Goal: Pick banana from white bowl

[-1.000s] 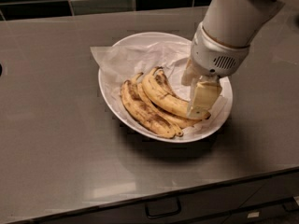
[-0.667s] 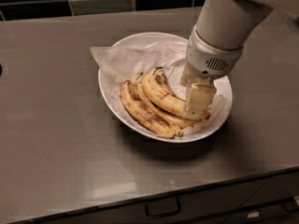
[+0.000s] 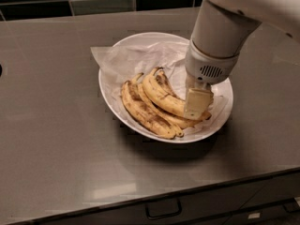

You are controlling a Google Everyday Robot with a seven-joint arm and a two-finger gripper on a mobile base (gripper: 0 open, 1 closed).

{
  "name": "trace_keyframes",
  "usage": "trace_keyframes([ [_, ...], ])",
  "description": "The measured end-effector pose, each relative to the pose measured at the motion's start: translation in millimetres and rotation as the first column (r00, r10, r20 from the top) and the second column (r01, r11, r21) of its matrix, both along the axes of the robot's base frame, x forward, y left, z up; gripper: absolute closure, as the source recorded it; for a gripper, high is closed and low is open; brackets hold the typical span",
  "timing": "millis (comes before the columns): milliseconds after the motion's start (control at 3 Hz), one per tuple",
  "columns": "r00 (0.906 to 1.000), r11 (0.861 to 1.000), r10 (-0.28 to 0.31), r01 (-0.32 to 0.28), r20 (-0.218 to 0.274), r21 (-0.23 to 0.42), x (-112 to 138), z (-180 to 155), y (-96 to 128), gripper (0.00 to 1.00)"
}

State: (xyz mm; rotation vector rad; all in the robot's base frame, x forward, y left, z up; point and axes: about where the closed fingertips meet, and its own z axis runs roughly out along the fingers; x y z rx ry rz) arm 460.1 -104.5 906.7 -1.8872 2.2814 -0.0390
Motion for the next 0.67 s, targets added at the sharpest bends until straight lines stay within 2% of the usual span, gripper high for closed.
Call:
trace_keyframes([
  [333,0.9996,0.999,-0.028,0.028,-0.004,-0.016,0.7,-6.2,-2.2,0.48],
  [667,0.9993,0.999,-0.031,0.031,-0.022,-0.024,0.0,-14.2,1.4,0.49],
])
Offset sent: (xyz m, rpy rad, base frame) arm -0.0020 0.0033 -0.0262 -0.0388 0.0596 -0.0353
